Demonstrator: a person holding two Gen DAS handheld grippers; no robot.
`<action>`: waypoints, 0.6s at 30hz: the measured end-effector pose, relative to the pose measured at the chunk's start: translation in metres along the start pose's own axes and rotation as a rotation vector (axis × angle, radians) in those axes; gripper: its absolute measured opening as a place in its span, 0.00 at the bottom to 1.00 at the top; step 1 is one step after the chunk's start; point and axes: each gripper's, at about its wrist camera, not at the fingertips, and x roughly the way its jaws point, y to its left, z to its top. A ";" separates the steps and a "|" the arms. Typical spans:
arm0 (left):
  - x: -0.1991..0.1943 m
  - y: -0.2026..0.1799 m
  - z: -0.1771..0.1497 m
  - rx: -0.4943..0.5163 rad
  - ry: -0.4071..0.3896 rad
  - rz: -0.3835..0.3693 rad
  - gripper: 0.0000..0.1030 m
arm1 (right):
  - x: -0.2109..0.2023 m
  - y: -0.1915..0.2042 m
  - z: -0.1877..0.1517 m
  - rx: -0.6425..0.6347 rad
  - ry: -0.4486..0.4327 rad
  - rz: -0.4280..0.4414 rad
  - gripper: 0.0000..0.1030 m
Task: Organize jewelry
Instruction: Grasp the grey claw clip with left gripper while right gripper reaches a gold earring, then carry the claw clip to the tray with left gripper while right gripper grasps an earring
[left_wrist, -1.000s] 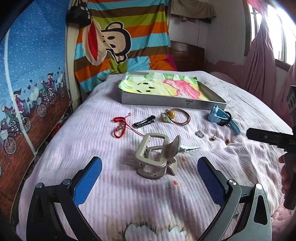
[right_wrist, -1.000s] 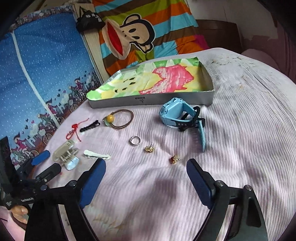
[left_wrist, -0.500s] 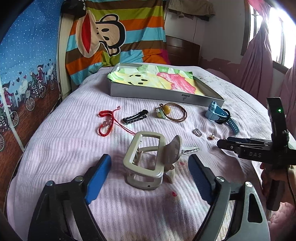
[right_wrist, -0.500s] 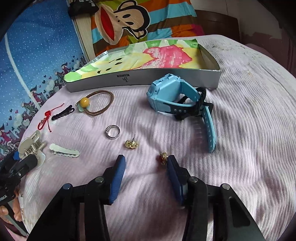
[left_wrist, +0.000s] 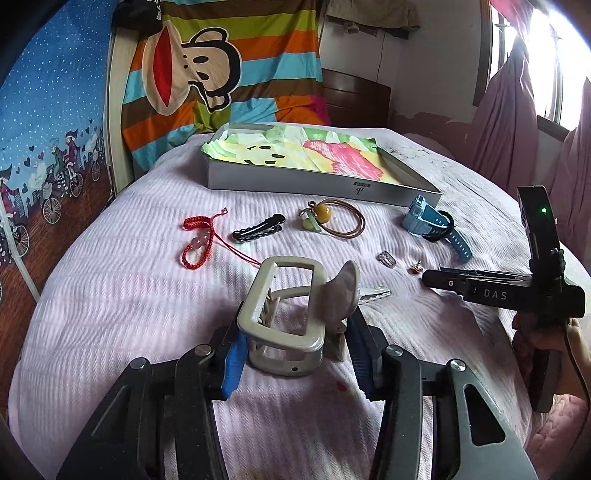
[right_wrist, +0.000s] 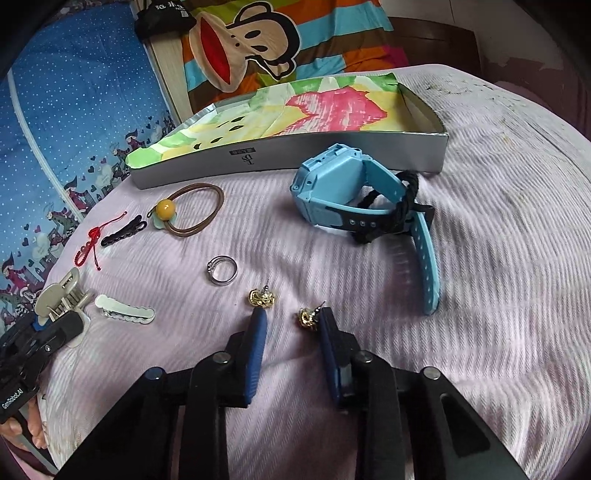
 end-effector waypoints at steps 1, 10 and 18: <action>0.000 -0.001 0.000 0.005 0.001 0.000 0.42 | 0.001 0.000 0.000 -0.002 0.000 0.003 0.19; 0.005 -0.013 0.003 0.033 0.010 -0.017 0.42 | 0.002 0.004 0.000 -0.026 -0.009 0.027 0.11; 0.003 -0.016 0.007 0.008 -0.014 -0.041 0.42 | -0.014 0.026 -0.002 -0.100 -0.082 0.078 0.11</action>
